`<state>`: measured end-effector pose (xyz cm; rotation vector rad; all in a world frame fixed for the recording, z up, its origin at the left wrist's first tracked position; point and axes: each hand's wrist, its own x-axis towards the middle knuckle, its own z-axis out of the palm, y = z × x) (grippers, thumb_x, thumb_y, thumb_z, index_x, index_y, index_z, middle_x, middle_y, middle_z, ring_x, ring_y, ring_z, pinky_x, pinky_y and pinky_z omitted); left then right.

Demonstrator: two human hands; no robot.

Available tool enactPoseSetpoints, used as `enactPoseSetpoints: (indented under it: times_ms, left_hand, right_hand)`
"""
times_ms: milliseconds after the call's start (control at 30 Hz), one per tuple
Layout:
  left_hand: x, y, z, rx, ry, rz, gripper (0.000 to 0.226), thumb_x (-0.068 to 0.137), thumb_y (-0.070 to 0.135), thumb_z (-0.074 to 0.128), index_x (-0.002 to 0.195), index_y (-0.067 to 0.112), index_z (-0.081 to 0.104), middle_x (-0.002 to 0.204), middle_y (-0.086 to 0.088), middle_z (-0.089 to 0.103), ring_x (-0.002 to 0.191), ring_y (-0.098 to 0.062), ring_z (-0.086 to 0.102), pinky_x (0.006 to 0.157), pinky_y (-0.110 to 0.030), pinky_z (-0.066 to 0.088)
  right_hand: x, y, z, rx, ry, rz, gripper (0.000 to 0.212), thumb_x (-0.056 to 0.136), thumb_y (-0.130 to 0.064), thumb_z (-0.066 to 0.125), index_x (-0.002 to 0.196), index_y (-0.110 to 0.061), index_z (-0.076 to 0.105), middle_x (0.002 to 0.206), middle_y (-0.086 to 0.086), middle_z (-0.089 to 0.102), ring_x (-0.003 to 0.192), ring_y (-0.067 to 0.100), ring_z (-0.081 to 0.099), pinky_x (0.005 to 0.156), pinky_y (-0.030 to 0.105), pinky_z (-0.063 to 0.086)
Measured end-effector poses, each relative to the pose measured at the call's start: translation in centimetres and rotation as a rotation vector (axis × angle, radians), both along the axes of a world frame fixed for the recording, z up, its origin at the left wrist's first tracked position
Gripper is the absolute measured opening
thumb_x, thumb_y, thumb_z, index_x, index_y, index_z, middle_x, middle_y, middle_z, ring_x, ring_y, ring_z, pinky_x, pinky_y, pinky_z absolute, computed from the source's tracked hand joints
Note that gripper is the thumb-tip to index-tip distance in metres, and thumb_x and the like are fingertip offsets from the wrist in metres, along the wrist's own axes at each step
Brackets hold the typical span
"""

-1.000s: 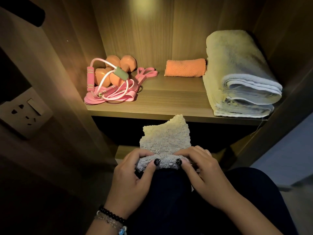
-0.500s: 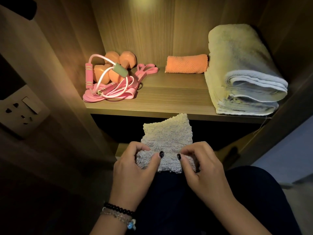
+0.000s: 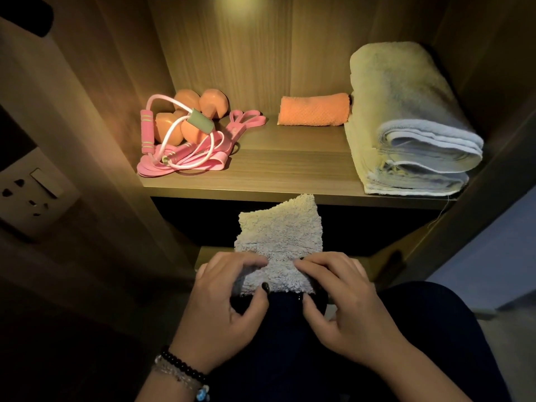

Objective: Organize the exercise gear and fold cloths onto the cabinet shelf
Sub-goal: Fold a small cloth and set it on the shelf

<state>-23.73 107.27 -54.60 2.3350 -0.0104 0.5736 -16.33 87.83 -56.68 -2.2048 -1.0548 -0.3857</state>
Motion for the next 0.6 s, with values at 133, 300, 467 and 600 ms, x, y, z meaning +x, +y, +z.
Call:
enactPoseSetpoints:
  times_ms: [133, 300, 467, 600]
  left_hand:
    - [-0.17, -0.09, -0.09, -0.004, 0.04, -0.036, 0.032, 0.082, 0.035, 0.053, 0.112, 0.03, 0.059, 0.109, 0.025, 0.054, 0.103, -0.004, 0.054, 0.08, -0.026, 0.045]
    - [-0.59, 0.07, -0.13, -0.109, 0.009, -0.007, 0.028, 0.084, 0.043, 0.054, 0.111, 0.036, 0.056, 0.113, 0.024, 0.057, 0.097, -0.003, 0.06, 0.08, -0.023, 0.049]
    - [-0.73, -0.04, 0.1, -0.177, -0.023, 0.078, 0.029, 0.08, 0.053, 0.057, 0.107, 0.044, 0.053, 0.11, 0.025, 0.061, 0.074, -0.038, 0.062, 0.059, -0.036, 0.05]
    - [-0.33, -0.31, -0.13, -0.264, -0.012, 0.144, 0.037, 0.075, 0.058, 0.063, 0.104, 0.037, 0.055, 0.098, 0.017, 0.064, 0.076, -0.017, 0.064, 0.062, -0.04, 0.056]
  right_hand:
    - [0.32, 0.1, 0.19, -0.05, 0.039, -0.002, 0.037, 0.09, -0.021, 0.053, 0.126, -0.016, 0.058, 0.115, -0.005, 0.055, 0.108, 0.011, 0.052, 0.091, 0.033, 0.044]
    - [0.37, -0.28, 0.61, -0.002, 0.104, 0.031, 0.031, 0.096, -0.026, 0.042, 0.123, -0.019, 0.056, 0.112, -0.01, 0.055, 0.103, 0.008, 0.05, 0.09, 0.029, 0.038]
    - [-0.06, -0.24, 0.62, 0.073, 0.158, 0.052, 0.028, 0.098, -0.026, 0.039, 0.116, -0.02, 0.059, 0.101, -0.015, 0.055, 0.094, 0.005, 0.051, 0.084, 0.027, 0.038]
    - [-0.32, 0.08, 0.36, 0.165, 0.243, 0.033, 0.022, 0.097, -0.032, 0.041, 0.111, -0.031, 0.058, 0.102, -0.023, 0.058, 0.095, 0.0, 0.054, 0.082, 0.025, 0.04]
